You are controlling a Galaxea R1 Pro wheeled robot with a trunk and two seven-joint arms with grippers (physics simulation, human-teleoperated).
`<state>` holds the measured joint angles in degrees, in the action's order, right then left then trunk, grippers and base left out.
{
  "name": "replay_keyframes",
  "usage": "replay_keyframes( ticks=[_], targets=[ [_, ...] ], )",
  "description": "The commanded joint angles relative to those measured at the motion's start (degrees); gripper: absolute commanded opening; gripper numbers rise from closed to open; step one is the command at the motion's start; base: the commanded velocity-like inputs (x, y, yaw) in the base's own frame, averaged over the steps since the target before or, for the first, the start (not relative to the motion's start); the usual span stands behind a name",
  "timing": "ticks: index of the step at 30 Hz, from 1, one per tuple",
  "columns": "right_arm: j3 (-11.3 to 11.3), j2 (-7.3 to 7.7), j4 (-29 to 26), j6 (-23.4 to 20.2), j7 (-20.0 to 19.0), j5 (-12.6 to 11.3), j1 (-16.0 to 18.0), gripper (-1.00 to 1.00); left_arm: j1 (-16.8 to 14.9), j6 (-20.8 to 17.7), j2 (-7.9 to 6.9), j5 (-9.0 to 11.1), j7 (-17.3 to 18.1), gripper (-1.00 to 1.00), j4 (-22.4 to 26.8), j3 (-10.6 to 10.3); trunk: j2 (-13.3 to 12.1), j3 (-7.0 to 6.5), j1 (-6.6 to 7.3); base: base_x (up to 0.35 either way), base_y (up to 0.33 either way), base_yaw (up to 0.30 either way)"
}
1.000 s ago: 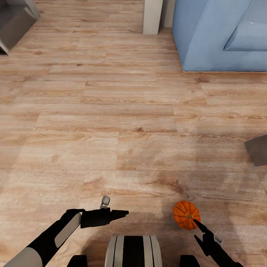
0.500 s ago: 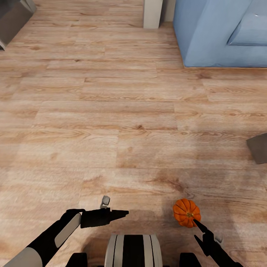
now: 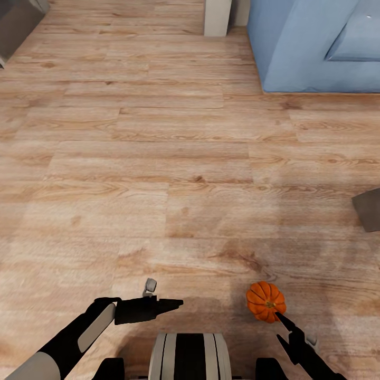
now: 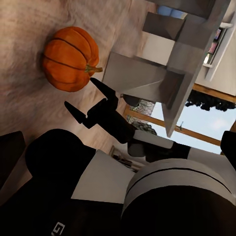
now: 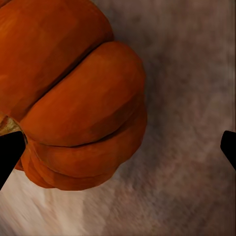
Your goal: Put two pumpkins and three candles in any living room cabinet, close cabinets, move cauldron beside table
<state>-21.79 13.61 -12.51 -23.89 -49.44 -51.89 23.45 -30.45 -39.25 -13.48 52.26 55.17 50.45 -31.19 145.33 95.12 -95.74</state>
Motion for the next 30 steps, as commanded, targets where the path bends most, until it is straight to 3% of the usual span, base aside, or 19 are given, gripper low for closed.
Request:
replay_keyframes(
  ticks=[1,13,30],
  targets=[
    [0.0,0.01,0.0,-0.5,-0.1,-0.4,0.0,1.0,0.0,-0.4,-0.04,0.5,-0.1,1.0,0.0,-0.2,0.0,0.03,0.01,0.0,0.0,0.0],
    [0.0,0.91,0.1,-0.5,-0.1,-0.4,0.0,1.0,0.0,-0.4,-0.05,0.5,-0.1,1.0,0.0,-0.2,0.0,0.03,0.01,0.0,0.0,0.0],
    [0.1,0.93,0.1,-0.5,-0.1,-0.3,0.0,1.0,0.0,-0.4,-0.05,0.5,0.0,1.0,0.0,-0.2,0.0,0.03,0.01,0.054,0.0,0.0]
  ],
)
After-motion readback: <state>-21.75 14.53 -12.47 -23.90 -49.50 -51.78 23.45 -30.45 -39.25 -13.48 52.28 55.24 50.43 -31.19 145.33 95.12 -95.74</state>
